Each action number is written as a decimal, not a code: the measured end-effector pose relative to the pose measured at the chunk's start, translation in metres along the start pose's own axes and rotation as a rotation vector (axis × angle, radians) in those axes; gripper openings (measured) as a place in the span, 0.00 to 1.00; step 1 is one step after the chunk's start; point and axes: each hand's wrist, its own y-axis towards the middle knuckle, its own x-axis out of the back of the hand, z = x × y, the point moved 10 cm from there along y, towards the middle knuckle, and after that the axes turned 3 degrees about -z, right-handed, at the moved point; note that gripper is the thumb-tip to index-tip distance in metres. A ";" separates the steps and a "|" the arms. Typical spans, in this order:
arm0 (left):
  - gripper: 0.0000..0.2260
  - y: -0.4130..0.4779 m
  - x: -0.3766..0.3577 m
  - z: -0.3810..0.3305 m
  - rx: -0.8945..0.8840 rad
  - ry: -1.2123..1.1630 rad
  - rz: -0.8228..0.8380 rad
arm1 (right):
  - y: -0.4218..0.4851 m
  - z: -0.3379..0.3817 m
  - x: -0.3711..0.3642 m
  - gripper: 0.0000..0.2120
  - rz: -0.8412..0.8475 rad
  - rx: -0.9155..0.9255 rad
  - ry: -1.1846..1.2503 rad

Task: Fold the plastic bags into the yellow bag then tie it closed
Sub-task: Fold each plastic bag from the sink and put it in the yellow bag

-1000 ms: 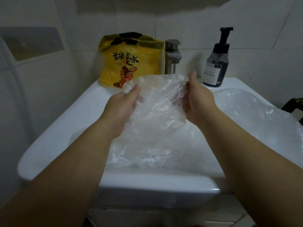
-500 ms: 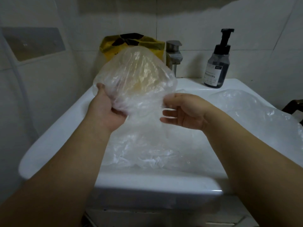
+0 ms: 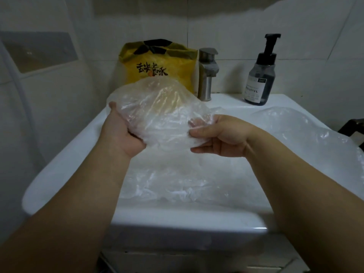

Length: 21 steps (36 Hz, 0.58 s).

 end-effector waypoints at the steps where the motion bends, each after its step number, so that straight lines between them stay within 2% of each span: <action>1: 0.23 -0.001 -0.002 0.002 0.014 0.012 0.017 | -0.001 0.000 -0.002 0.19 0.019 -0.001 -0.008; 4: 0.23 -0.002 -0.006 0.012 0.050 0.108 0.036 | -0.002 0.008 -0.003 0.23 0.033 0.038 0.069; 8: 0.24 0.000 -0.004 0.014 0.042 0.213 0.010 | -0.004 0.018 0.018 0.07 -0.152 0.090 0.158; 13: 0.30 -0.015 -0.025 0.020 0.052 0.374 0.117 | -0.003 0.024 0.039 0.09 -0.313 0.174 0.303; 16: 0.21 -0.014 -0.028 0.015 -0.052 0.423 0.096 | -0.002 0.021 0.049 0.09 -0.381 0.179 0.356; 18: 0.23 -0.012 -0.027 0.001 -0.178 0.388 0.072 | -0.004 0.024 0.056 0.09 -0.437 0.222 0.390; 19: 0.27 -0.012 -0.026 -0.007 -0.239 0.354 0.072 | -0.006 0.027 0.059 0.11 -0.469 0.264 0.426; 20: 0.29 -0.013 -0.026 -0.012 -0.278 0.326 0.085 | -0.010 0.030 0.064 0.20 -0.494 0.313 0.469; 21: 0.28 -0.015 -0.028 -0.016 -0.296 0.313 0.101 | -0.013 0.033 0.065 0.24 -0.497 0.349 0.493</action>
